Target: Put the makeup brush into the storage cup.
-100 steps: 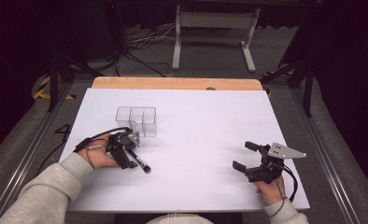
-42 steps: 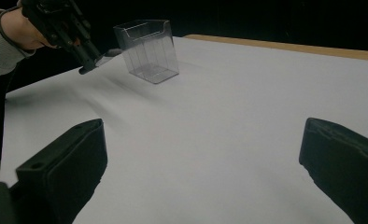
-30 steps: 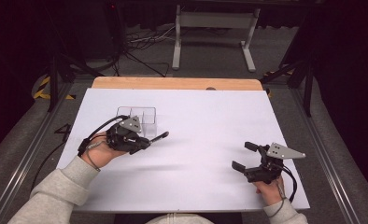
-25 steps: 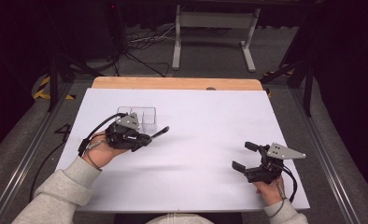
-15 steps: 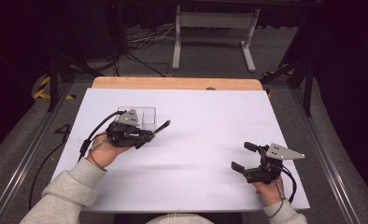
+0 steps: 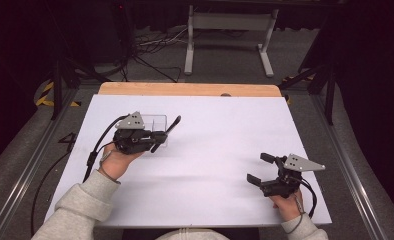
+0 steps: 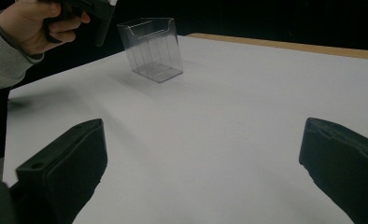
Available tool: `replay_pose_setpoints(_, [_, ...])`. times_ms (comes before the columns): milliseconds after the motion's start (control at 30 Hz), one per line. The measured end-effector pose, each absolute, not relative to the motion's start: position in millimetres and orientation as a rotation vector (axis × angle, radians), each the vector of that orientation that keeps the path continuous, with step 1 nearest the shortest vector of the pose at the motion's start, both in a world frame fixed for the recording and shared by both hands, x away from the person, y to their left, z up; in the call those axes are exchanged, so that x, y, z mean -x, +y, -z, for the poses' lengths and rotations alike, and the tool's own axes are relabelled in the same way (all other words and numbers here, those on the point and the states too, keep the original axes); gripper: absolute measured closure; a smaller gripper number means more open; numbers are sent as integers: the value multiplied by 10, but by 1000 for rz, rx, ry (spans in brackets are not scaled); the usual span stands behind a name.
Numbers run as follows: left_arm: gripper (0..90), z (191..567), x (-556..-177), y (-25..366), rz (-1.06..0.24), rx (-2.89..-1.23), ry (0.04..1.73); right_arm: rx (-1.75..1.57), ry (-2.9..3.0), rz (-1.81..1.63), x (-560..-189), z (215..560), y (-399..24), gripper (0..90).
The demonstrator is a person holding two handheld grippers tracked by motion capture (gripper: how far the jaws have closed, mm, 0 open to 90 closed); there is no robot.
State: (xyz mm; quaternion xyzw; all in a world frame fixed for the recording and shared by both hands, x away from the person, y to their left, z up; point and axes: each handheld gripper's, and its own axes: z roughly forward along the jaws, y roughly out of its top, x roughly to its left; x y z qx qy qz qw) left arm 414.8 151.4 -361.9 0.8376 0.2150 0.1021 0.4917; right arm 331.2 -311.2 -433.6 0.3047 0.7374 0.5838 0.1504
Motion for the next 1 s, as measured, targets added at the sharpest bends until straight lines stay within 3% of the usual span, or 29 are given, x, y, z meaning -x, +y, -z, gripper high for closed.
replay_pose_setpoints(500, [786,3602,-4173,1460,-281,-1881,604,-875,2124,-1674,-3311,4341,-3105,15])
replay_pose_setpoints(1000, [785,3673,-4241,1402,-395,-1773,739,-872,2128,-1676,-3314,4345,-3104,15])
